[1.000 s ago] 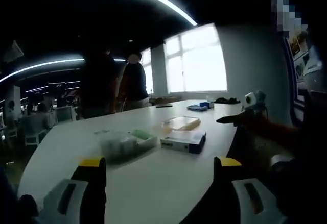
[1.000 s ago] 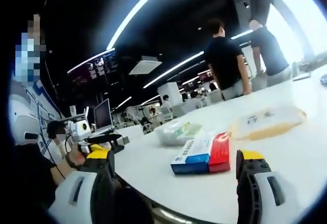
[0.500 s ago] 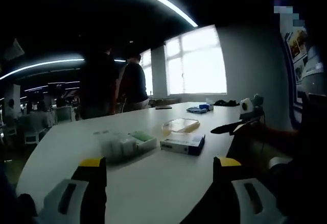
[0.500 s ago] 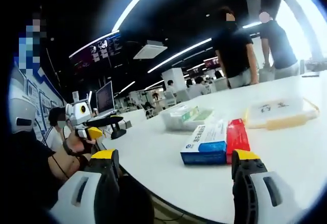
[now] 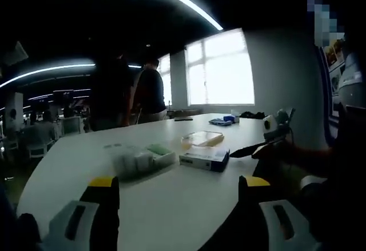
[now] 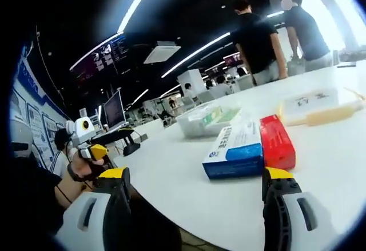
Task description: Arrange the small medicine boxes into an aligned row inside the storage area until every box is upright, visible, and separated from the surrounding clutter.
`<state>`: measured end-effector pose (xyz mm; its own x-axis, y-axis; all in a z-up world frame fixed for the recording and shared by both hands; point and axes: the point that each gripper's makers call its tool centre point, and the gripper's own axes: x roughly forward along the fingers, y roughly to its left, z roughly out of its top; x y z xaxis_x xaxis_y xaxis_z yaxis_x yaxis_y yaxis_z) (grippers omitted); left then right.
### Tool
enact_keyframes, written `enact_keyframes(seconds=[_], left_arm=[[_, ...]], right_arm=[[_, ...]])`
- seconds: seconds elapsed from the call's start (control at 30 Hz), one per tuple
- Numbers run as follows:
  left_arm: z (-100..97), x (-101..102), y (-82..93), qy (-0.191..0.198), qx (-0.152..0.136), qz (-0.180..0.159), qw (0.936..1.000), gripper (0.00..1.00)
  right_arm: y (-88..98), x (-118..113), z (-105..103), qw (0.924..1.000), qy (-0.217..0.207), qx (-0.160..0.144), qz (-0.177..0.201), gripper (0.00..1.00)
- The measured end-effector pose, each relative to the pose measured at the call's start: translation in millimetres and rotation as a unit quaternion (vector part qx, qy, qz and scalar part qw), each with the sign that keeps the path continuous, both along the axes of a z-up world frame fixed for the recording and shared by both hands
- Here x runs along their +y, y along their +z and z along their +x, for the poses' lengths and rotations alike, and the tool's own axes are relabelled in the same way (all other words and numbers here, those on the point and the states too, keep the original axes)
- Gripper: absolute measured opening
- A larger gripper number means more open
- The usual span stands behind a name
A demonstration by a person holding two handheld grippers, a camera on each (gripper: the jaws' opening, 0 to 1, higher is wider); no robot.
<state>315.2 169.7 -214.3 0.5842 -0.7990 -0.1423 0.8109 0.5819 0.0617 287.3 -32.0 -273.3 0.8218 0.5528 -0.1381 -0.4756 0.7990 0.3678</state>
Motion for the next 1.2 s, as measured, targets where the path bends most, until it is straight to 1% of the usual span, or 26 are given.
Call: enact_keyframes(seconds=[0.1,0.27,0.37,0.53,0.6,0.63,0.7,0.73,0.87,1.07,1.13,1.2], left_arm=[[-0.8,-1.5,0.5,-0.003,0.001,-0.004,1.0,0.85],[-0.7,-3.3,-1.3,-0.004,0.002,0.0,1.0,0.85],[-0.2,-3.5,-1.8,-0.004,0.003,0.0,1.0,0.85],[-0.1,-4.3,-1.4,-0.004,0.002,0.003,1.0,0.85],[-0.2,-4.4,-0.7,-0.004,0.002,0.003,1.0,0.85],[-0.2,-4.3,-0.2,-0.005,0.001,0.003,1.0,0.85],[0.2,-3.5,-0.1,-0.003,0.001,0.004,1.0,0.85],[0.2,-3.2,-0.2,-0.003,0.001,0.003,1.0,0.85],[0.0,-2.1,-1.0,-0.002,0.002,0.004,1.0,0.85],[0.4,0.5,-1.6,0.001,0.003,0.002,1.0,0.85],[0.3,0.4,-1.7,0.001,0.003,0.002,1.0,0.85],[0.1,0.1,-1.6,0.001,0.003,0.002,1.0,0.85]], right_arm=[[-2.4,-2.5,4.7,1.0,-0.007,0.005,0.003,0.95],[-4.5,-3.7,11.1,0.9999,-0.013,0.009,-0.001,0.95],[-5.6,-2.0,14.8,0.9998,-0.015,0.014,-0.006,0.93],[-8.8,-1.5,22.8,0.9989,-0.027,0.019,-0.033,0.93],[-11.8,-0.4,27.3,0.9978,-0.034,0.019,-0.053,0.92],[-14.1,-0.3,30.9,0.9964,-0.042,0.018,-0.071,0.92],[-17.0,-0.8,35.3,0.9943,-0.05,0.019,-0.092,0.91],[-17.5,-1.0,37.4,0.9937,-0.054,0.02,-0.096,0.9],[-18.9,-4.0,44.8,0.9931,-0.063,0.023,-0.097,0.81],[-20.0,-7.0,50.3,0.9924,-0.071,0.022,-0.098,0.77],[-22.4,-7.6,51.8,0.9914,-0.074,0.022,-0.106,0.76],[-25.3,-8.8,53.5,0.9903,-0.076,0.022,-0.114,0.72]])
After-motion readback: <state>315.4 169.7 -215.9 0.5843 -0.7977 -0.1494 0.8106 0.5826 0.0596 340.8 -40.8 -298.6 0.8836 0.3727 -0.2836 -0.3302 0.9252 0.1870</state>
